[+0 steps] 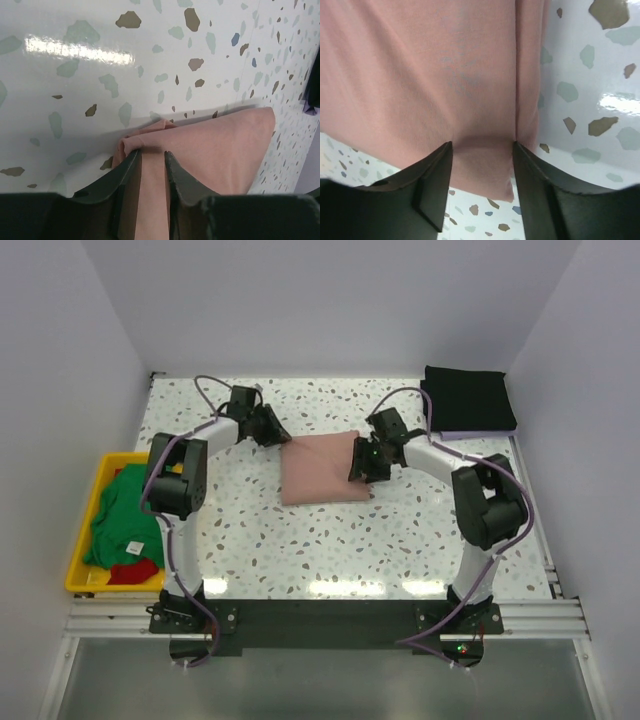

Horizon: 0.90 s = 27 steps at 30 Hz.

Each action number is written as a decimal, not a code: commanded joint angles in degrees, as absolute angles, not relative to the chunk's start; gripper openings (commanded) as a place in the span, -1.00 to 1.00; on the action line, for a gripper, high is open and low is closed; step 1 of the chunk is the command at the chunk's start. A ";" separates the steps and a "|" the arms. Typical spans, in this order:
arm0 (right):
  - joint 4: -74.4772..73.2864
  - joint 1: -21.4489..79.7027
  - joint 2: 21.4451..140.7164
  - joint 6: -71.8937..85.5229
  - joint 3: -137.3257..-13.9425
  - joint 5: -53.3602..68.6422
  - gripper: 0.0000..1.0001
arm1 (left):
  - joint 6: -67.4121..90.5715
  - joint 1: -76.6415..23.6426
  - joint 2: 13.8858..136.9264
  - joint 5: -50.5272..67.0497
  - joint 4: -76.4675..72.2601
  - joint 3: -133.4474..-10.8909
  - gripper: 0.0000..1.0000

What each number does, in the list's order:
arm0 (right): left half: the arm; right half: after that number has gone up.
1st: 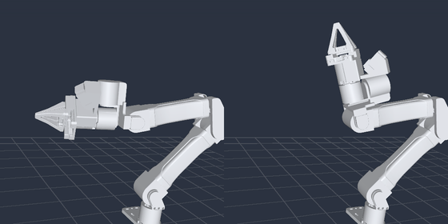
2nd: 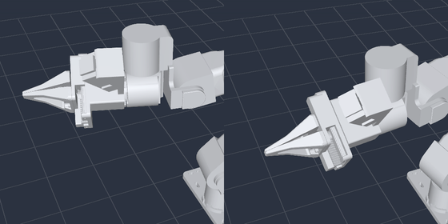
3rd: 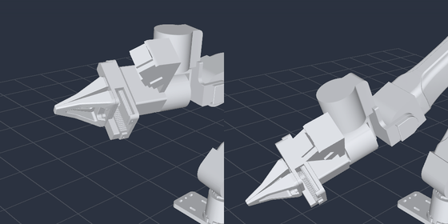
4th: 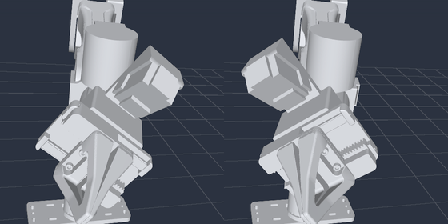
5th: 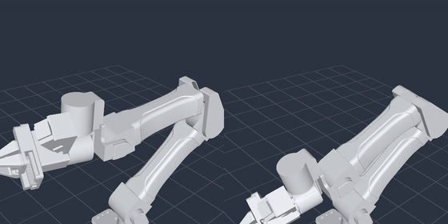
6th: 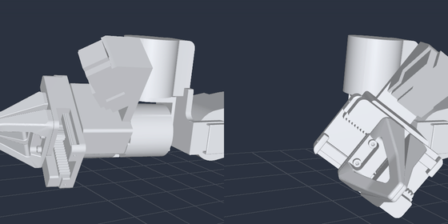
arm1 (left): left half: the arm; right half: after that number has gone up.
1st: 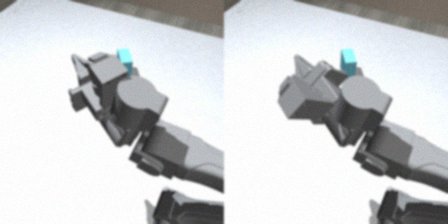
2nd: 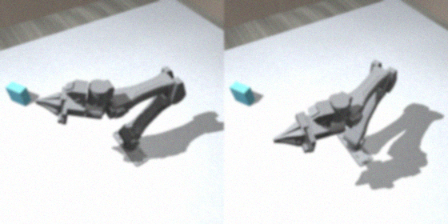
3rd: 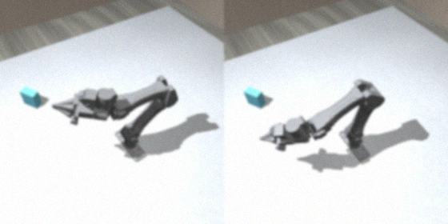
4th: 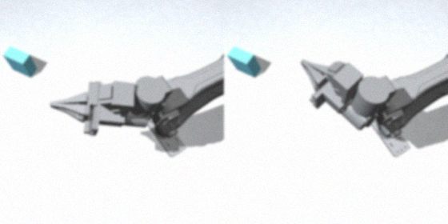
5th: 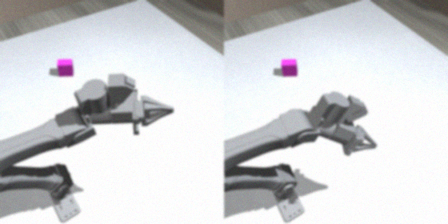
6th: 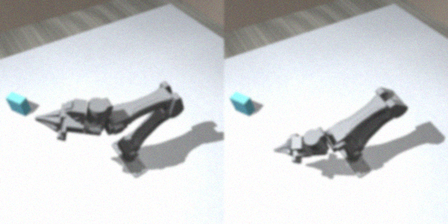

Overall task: Fold and stack the t-shirts
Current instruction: Fold the tshirt

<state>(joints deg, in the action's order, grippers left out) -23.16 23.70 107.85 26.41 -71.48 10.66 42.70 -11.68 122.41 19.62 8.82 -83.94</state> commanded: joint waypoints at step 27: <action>-20.92 15.47 121.02 24.17 -89.04 18.98 0.31 | 41.31 -37.26 120.23 11.78 11.34 -77.52 -0.90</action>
<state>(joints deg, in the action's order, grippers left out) -23.03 15.03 120.81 25.21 -87.85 16.58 41.41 -36.40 119.04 13.37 10.81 -78.48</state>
